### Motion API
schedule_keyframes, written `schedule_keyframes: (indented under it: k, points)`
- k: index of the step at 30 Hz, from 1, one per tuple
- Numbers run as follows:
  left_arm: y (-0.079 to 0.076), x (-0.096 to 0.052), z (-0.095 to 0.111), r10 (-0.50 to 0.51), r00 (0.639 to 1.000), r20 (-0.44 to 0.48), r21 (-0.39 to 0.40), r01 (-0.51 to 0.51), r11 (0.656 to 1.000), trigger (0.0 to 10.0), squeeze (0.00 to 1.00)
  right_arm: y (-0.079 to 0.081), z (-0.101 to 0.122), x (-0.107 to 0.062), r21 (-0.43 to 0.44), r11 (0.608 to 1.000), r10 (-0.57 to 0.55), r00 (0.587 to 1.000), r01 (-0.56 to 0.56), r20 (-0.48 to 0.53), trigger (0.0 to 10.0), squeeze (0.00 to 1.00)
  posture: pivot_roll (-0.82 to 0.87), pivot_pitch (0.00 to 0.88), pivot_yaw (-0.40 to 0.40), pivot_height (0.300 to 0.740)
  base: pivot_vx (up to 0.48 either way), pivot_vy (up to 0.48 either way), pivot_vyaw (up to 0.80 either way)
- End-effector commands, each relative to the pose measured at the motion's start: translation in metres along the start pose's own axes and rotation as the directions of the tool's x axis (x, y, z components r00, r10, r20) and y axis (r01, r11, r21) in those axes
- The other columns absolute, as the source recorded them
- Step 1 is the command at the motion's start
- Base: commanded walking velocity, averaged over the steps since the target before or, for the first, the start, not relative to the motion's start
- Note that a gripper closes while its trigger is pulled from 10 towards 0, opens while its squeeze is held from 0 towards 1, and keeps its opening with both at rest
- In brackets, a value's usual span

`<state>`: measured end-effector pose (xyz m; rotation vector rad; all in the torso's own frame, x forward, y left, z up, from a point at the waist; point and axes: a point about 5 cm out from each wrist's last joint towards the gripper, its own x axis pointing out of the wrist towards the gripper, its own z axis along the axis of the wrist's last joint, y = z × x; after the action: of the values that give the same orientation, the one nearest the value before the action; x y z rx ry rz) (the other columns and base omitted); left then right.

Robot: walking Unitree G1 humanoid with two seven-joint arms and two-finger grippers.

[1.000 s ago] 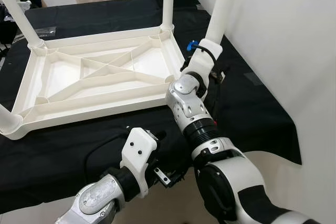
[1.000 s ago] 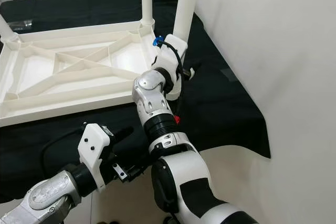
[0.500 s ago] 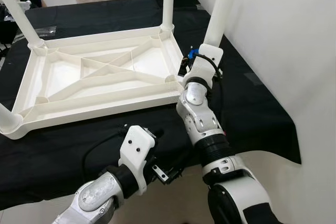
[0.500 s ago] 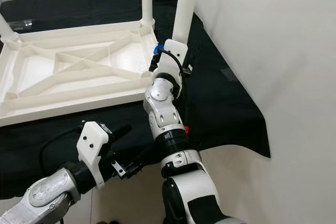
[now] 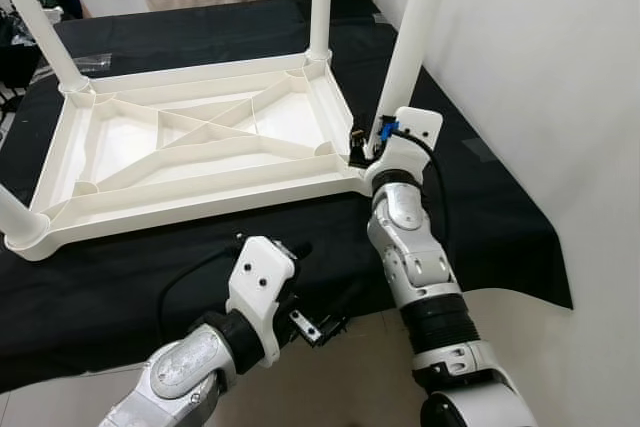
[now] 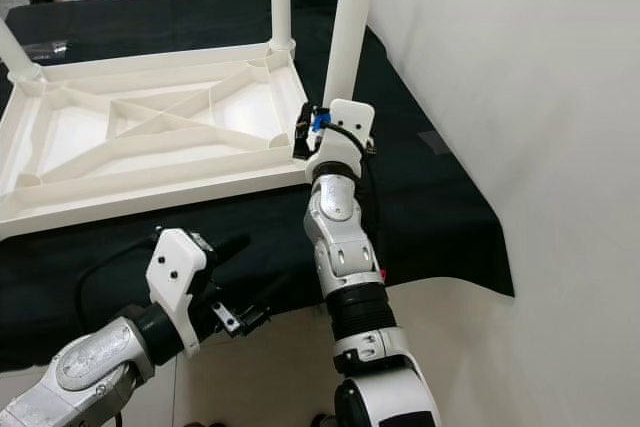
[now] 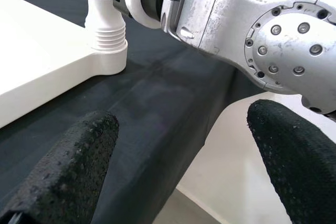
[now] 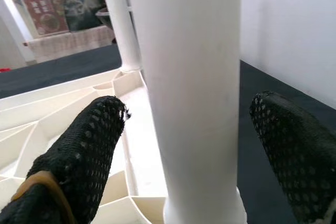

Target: Building children table

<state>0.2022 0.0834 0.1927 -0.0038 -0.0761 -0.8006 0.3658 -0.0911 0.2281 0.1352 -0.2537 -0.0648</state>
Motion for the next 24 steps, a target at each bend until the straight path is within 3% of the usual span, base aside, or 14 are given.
schedule_keyframes:
  k: [1,8,16,24]
  points:
    - [0.0,0.0,-0.002,-0.004,1.0,-0.008,-0.002,0.004,1.0,10.0,0.0,-0.005,0.0,-0.003,-0.009,0.999,0.041,0.999,-0.041,0.009,10.0,0.0,0.12,0.162,-0.034,0.74,0.0,0.0,0.0]
    - [0.0,0.0,-0.002,-0.004,1.0,-0.005,-0.001,0.004,1.0,10.0,0.0,-0.015,0.001,0.0,-0.024,0.996,0.087,0.996,-0.086,0.014,10.0,0.0,0.11,0.159,-0.035,0.74,0.0,0.0,0.0]
    - [0.0,0.0,-0.002,0.001,1.0,-0.004,0.003,-0.001,1.0,10.0,0.0,-0.037,0.002,0.006,-0.067,0.99,0.122,0.992,-0.121,0.012,10.0,0.0,0.11,0.162,-0.037,0.74,0.0,0.0,0.0]
    - [0.001,-0.001,-0.002,0.004,1.0,-0.005,0.004,-0.004,1.0,10.0,0.0,-0.056,-0.005,0.005,-0.095,0.965,0.242,0.97,-0.244,-0.033,10.0,0.0,0.11,0.165,-0.039,0.74,0.0,0.0,0.0]
